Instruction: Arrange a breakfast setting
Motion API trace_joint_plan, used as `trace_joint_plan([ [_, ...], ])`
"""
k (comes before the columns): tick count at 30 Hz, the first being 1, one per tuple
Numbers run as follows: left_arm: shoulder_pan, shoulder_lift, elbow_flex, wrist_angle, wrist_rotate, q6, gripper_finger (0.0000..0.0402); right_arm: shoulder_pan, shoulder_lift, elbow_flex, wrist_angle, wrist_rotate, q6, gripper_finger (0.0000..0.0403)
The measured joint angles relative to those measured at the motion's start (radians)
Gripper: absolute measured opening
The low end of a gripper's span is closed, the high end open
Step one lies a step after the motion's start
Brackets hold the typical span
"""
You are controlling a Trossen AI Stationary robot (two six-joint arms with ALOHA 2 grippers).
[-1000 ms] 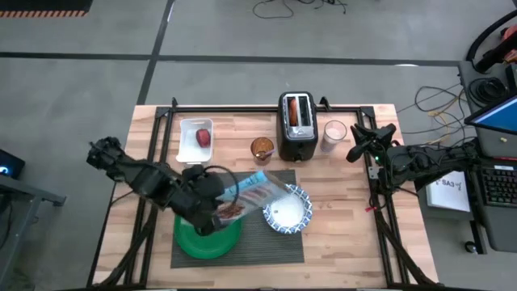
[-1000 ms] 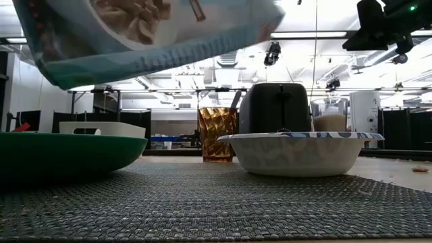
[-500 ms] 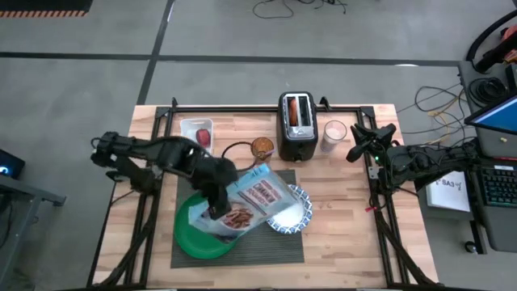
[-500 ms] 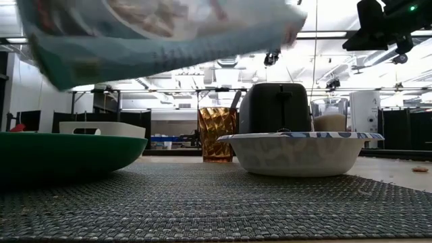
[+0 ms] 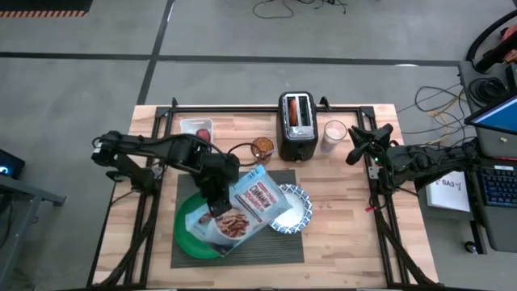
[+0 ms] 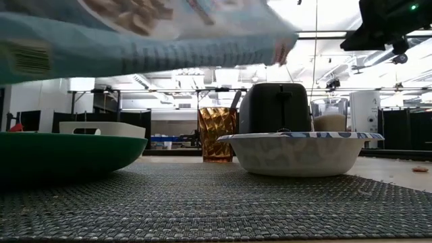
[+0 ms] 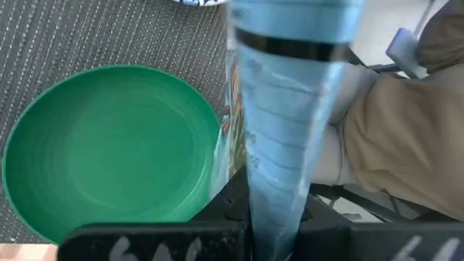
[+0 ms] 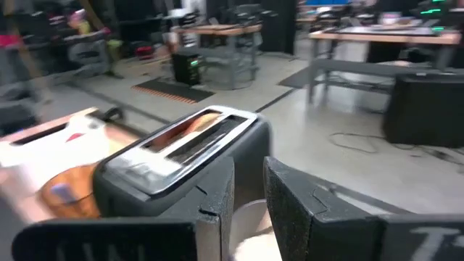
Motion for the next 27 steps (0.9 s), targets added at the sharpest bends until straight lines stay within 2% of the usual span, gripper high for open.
trace_joint_plan([
  [3,0.019,0.000,0.000,0.003,0.051,0.001,0.0000,0.000,0.001,0.008,0.001,-0.056,-0.015,0.0068],
  [6,0.043,0.005,-0.001,-0.002,0.162,-0.025,0.0000,0.000,0.002,0.022,0.003,-0.093,-0.015,0.0068],
  [14,0.108,0.031,-0.002,-0.019,0.312,-0.038,0.0000,0.000,0.008,0.029,-0.003,-0.120,-0.015,0.0068],
  [19,0.131,0.063,-0.002,-0.023,0.453,-0.038,0.0000,0.000,0.006,0.029,-0.003,-0.149,-0.027,0.0068],
  [27,0.160,0.131,-0.002,-0.029,0.585,0.033,0.0000,0.000,0.005,0.031,-0.005,-0.149,-0.027,0.0068],
])
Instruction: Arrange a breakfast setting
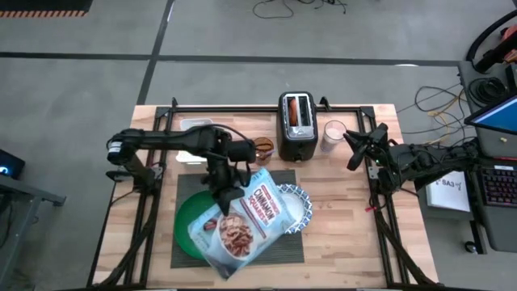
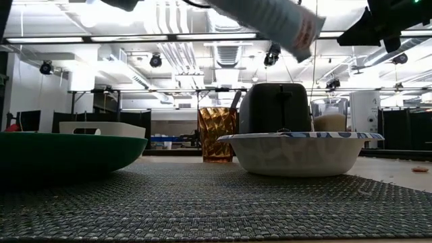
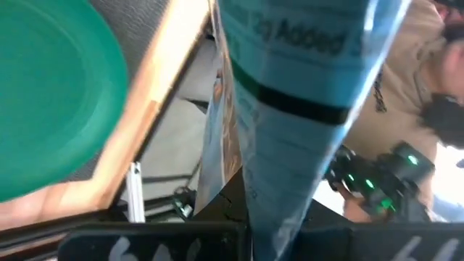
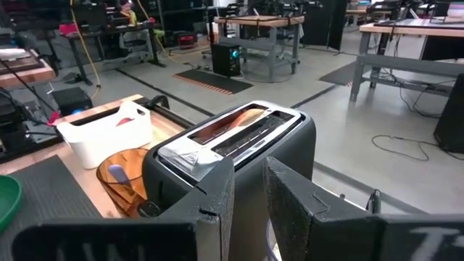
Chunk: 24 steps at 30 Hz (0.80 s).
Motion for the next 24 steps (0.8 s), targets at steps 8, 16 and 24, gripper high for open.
trace_joint_plan([
  [8,0.077,0.027,0.000,-0.082,0.079,0.044,0.0000,0.000,0.000,0.000,0.000,0.000,0.001,0.0068],
  [16,0.134,0.053,0.000,-0.119,0.141,0.081,0.0000,0.000,0.000,0.000,-0.002,0.000,-0.011,0.0068],
  [24,0.163,0.099,0.000,-0.158,0.237,0.118,0.0000,0.000,0.000,0.000,-0.005,0.000,-0.016,0.0068],
])
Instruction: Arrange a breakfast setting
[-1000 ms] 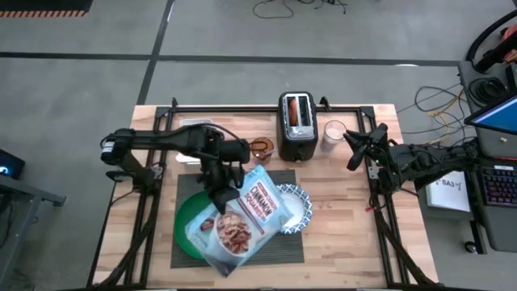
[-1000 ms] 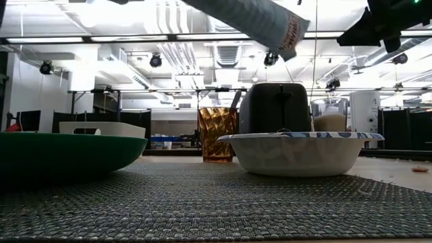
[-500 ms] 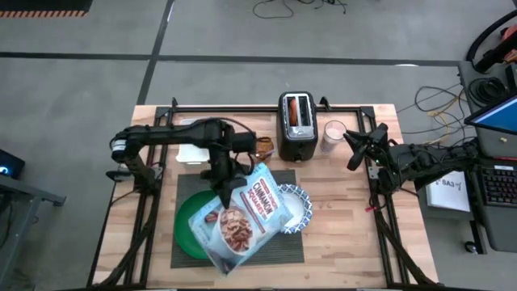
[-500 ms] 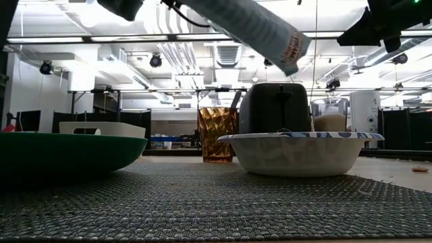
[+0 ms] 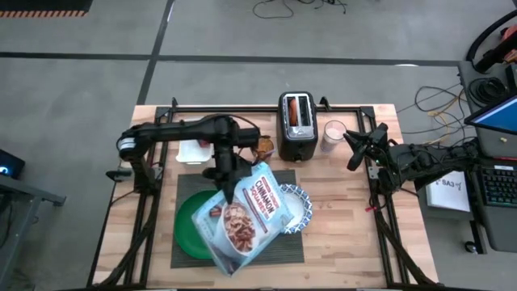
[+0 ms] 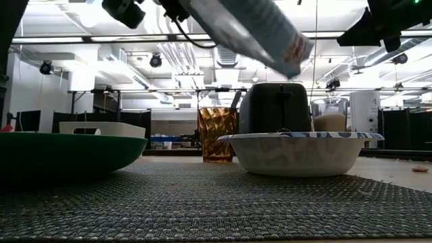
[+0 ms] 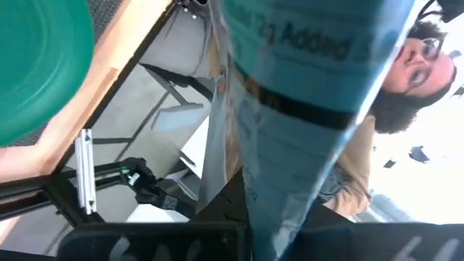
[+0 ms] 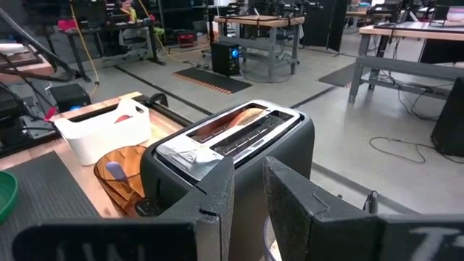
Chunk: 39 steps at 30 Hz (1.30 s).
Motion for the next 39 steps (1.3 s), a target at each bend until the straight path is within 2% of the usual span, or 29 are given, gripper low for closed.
trace_joint_plan([
  [9,0.058,0.035,0.000,-0.070,0.005,0.071,0.0000,0.000,0.000,0.000,-0.005,-0.002,-0.008,0.0068],
  [17,0.081,0.046,0.000,-0.077,0.004,0.071,0.0000,0.000,0.000,0.000,-0.009,-0.002,-0.009,0.0068],
  [39,0.081,0.091,-0.006,-0.073,0.014,0.072,0.0000,0.000,-0.001,0.000,-0.023,0.001,-0.009,0.0068],
])
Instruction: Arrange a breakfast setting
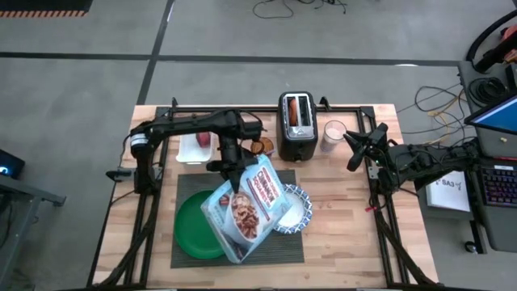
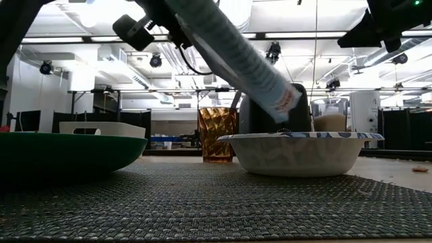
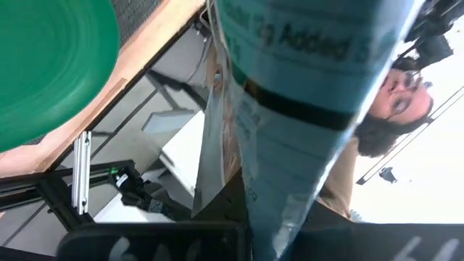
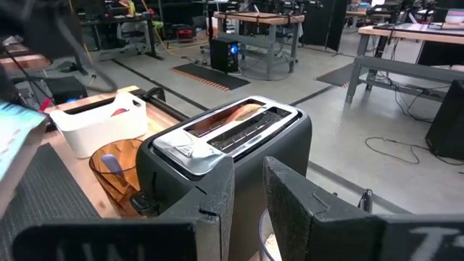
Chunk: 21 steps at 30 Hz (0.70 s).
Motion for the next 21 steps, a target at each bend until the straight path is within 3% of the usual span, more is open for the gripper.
trace_joint_plan([
  [21,0.001,-0.002,-0.001,0.016,-0.002,-0.022,0.0000,0.000,0.000,0.000,0.000,0.000,0.000,0.0068],
])
